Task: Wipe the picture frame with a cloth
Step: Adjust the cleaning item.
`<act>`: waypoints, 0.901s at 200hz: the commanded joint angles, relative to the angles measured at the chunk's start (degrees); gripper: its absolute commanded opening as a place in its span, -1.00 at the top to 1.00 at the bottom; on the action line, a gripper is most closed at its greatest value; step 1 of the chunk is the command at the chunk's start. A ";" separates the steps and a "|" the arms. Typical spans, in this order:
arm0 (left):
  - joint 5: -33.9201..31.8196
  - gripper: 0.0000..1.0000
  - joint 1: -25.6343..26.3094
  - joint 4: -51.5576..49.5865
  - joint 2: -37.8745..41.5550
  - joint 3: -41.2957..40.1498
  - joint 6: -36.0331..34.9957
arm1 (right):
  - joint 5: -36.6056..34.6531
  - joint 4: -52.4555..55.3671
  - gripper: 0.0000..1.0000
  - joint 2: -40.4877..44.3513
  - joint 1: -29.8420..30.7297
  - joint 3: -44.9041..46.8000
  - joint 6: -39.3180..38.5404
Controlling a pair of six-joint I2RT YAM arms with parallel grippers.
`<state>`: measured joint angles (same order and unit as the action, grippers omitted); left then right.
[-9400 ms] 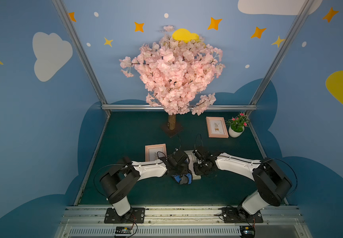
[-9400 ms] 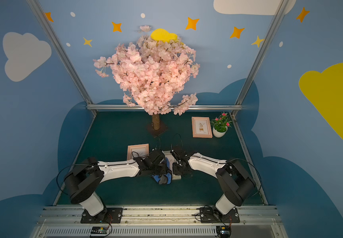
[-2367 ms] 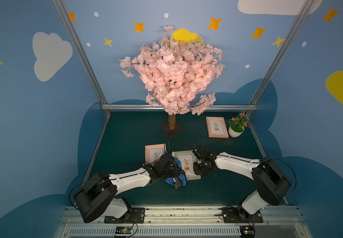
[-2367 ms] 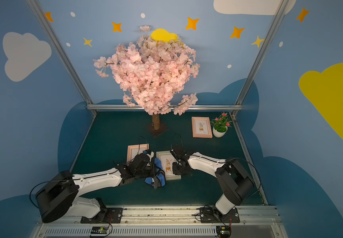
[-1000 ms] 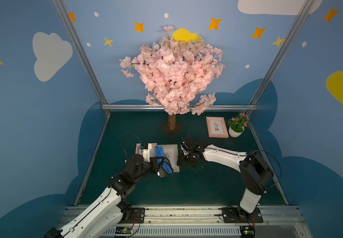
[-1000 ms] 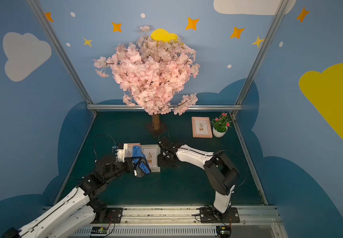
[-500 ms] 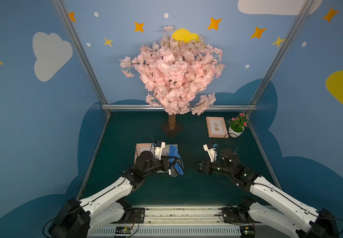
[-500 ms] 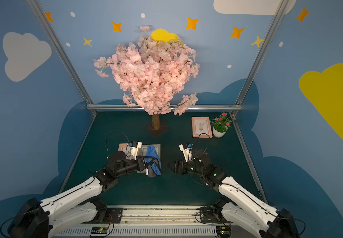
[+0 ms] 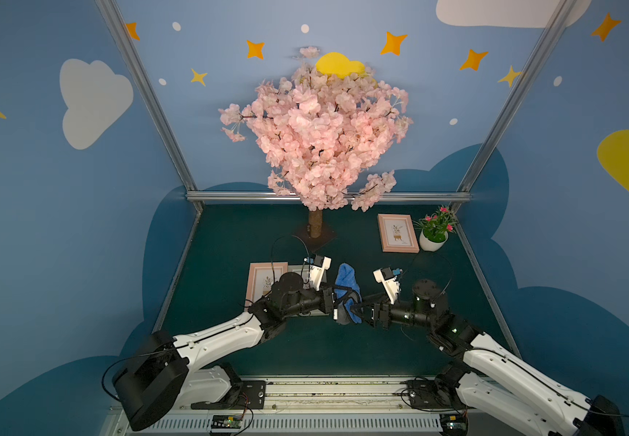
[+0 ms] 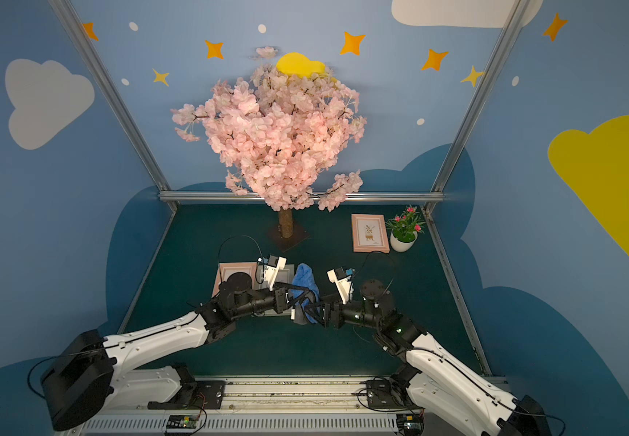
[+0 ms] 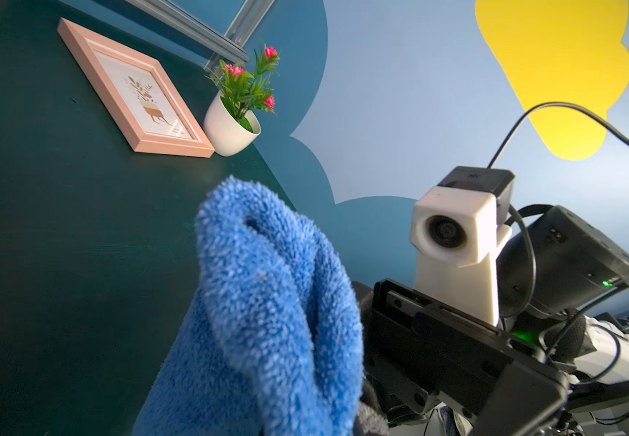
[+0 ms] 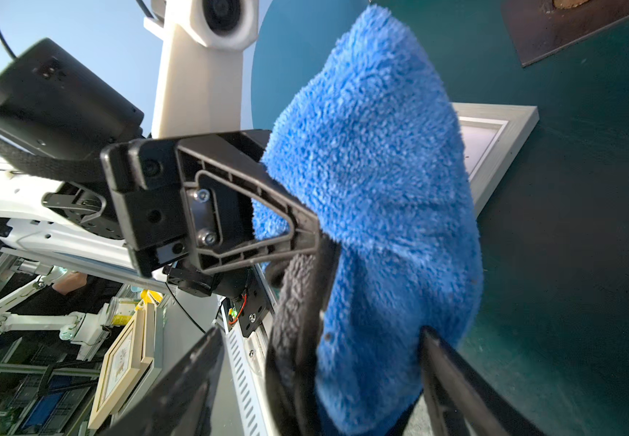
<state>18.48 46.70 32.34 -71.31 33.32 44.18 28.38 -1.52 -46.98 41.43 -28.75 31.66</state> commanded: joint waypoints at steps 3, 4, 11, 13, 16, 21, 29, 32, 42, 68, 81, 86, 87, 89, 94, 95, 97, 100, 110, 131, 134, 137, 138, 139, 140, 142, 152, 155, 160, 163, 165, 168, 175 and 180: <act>1.48 0.86 0.97 4.46 -0.92 1.90 0.79 | 1.46 -1.54 -0.47 -1.14 0.45 -1.38 -1.69; 1.47 0.86 1.00 4.47 -0.97 1.91 0.81 | 1.48 -1.55 -0.46 -1.20 0.43 -1.43 -1.69; 1.62 0.86 1.28 4.65 -1.22 2.10 0.82 | 1.88 -1.73 -0.39 -1.91 0.54 -1.62 -1.75; 1.66 0.86 1.35 4.73 -1.25 2.10 0.82 | 1.86 -1.73 -0.37 -2.07 0.57 -1.71 -1.77; 1.71 0.86 1.44 4.82 -1.33 2.22 0.82 | 1.93 -1.67 -0.33 -2.30 0.65 -1.81 -1.73; 1.84 0.86 1.59 4.88 -1.38 2.35 0.82 | 2.17 -1.75 -0.28 -2.79 0.73 -1.98 -1.81; 1.92 0.85 1.75 4.97 -1.52 2.45 0.89 | 2.28 -1.79 -0.21 -3.48 0.91 -2.32 -2.00; 1.89 0.85 1.81 5.05 -1.53 2.53 0.90 | 2.21 -1.81 -0.19 -3.69 0.97 -2.43 -2.08; 1.92 0.85 2.08 5.27 -1.72 2.70 0.90 | 1.46 -1.73 -0.12 -4.10 1.27 -2.71 -2.13; 2.19 0.81 2.43 5.37 -2.18 3.00 0.82 | -1.29 -0.75 0.26 -4.88 1.54 -3.88 -2.22; 1.86 0.77 2.41 5.29 -2.29 2.81 0.65 | -2.82 0.77 0.54 -5.52 1.59 -4.86 -2.39; 1.52 0.75 2.42 5.15 -2.21 2.57 0.64 | -3.33 1.22 0.63 -5.78 1.64 -5.21 -2.41; 1.49 0.75 2.43 5.13 -2.28 2.56 0.64 | -3.42 1.28 0.65 -5.81 1.64 -5.23 -2.40; 1.30 0.74 2.43 5.11 -2.20 2.50 0.64 | -3.57 1.35 0.69 -5.90 1.64 -5.30 -2.39; 0.87 0.69 2.43 5.10 -2.18 2.26 0.64 | -3.88 1.55 0.75 -6.13 1.64 -5.55 -2.29; 0.78 0.68 2.43 5.10 -2.17 2.18 0.64 | -3.96 1.58 0.77 -6.21 1.64 -5.58 -2.25; 0.59 0.65 2.43 5.10 -2.21 2.07 0.64 | -4.13 1.64 0.79 -6.26 1.64 -5.67 -2.29; 0.37 0.62 2.43 5.10 -2.10 1.91 0.64 | -4.43 1.84 0.83 -6.40 1.64 -5.84 -2.18; -0.93 0.48 2.34 5.10 -1.87 1.15 0.51 | -5.48 2.75 0.92 -6.84 1.63 -6.30 -2.15; -4.57 0.19 1.20 1.40 0.10 -0.07 0.31 | -8.21 5.56 1.00 -7.57 1.54 -7.76 -2.51; -4.69 0.14 0.90 0.61 0.60 -0.19 0.25 | -8.70 6.09 1.00 -7.66 1.52 -8.07 -2.62; -6.19 0.10 0.59 -0.32 1.08 -0.40 0.21 | -9.22 6.56 1.00 -7.80 1.46 -8.34 -2.73; -6.58 0.09 0.50 -0.77 1.26 -0.42 0.16 | -9.40 6.77 1.00 -7.83 1.46 -8.42 -2.78; -6.90 0.07 0.41 -1.18 1.39 -0.44 0.14 | -9.53 6.91 1.00 -7.85 1.46 -8.51 -2.85; -7.24 0.06 0.24 -1.55 1.63 -0.49 0.12 | -9.64 7.07 1.00 -7.85 1.46 -8.60 -2.97; -7.78 0.03 0.06 -2.40 1.97 -0.53 0.12 | -9.96 7.32 1.00 -7.93 1.39 -8.71 -3.20; -9.70 -0.15 -1.39 -6.40 3.68 -0.78 -0.02 | -11.67 8.90 1.00 -8.20 1.19 -9.34 -3.45; -10.15 -0.21 -1.91 -7.50 4.24 -0.88 -0.06 | -12.19 9.36 1.00 -8.28 1.04 -9.39 -3.51; -10.90 -0.31 -2.89 -9.48 5.17 -1.03 0.03 | -13.16 10.22 1.00 -8.45 0.79 -9.35 -3.53; -11.25 -0.36 -3.46 -10.61 5.74 -1.18 0.03 | -13.82 10.75 1.00 -8.58 0.62 -9.39 -3.61; -11.49 -0.38 -3.85 -11.15 6.14 -1.29 0.07 | -14.19 11.16 1.00 -8.68 0.48 -10.18 -3.69; -11.67 -0.43 -4.42 -11.99 6.86 -1.58 0.11 | -14.75 11.76 1.00 -8.85 0.23 -11.06 -3.83; -11.99 -0.51 -5.96 -13.50 8.60 -2.32 0.16 | -16.24 13.32 1.00 -9.33 -0.43 -11.95 -4.46; -12.33 -0.56 -7.04 -14.62 9.92 -2.94 0.27 | -17.56 14.66 1.00 -9.79 -0.89 -12.74 -5.05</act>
<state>10.66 43.68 26.65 -66.30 32.23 45.04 17.69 7.44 -55.70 42.15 -37.28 29.04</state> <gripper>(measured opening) 0.728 0.113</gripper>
